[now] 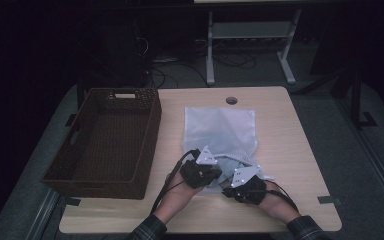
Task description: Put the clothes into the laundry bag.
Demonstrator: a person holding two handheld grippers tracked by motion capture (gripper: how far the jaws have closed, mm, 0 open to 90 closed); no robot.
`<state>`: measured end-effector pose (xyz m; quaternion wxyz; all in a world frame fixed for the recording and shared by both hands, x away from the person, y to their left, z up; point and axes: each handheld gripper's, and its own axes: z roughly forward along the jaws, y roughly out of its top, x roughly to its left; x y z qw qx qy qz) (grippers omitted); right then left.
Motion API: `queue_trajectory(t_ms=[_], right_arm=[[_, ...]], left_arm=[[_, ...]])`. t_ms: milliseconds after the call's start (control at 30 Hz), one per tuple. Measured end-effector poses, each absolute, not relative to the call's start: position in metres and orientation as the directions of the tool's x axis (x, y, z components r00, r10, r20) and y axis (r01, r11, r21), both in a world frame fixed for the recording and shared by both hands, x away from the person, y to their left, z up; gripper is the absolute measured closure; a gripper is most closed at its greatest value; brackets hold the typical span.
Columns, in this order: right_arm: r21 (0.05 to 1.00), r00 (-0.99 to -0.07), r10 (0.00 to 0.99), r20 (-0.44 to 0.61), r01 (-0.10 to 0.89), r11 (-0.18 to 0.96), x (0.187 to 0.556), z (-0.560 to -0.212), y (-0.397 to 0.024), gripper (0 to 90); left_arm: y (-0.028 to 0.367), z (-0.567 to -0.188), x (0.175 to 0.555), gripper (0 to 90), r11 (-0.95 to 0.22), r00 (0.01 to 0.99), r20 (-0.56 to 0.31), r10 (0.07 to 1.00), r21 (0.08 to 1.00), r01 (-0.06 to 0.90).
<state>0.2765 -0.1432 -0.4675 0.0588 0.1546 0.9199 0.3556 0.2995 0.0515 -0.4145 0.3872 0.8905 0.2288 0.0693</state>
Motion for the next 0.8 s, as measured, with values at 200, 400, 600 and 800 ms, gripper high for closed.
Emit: queue_trajectory(t_ms=[200,400,600,800], right_arm=[[0.672,-0.944,0.329,0.011,0.251,0.697,0.277,-0.467,-0.143,89.2],[0.670,-0.944,0.329,0.006,0.248,0.700,0.277,-0.467,-0.143,89.2],[0.666,-0.943,0.333,0.011,0.255,0.700,0.277,-0.467,-0.142,89.3],[0.657,-0.943,0.331,0.006,0.254,0.710,0.277,-0.466,-0.141,89.3]], left_arm=[[0.038,-0.426,0.311,90.0,-0.607,0.869,-0.056,0.491,0.694,0.388],[0.031,-0.432,0.320,90.0,-0.611,0.850,-0.042,0.525,0.677,0.411],[0.025,-0.436,0.332,90.0,-0.632,0.837,-0.002,0.548,0.654,0.415],[0.021,-0.436,0.340,90.0,-0.650,0.833,0.024,0.553,0.638,0.413]])
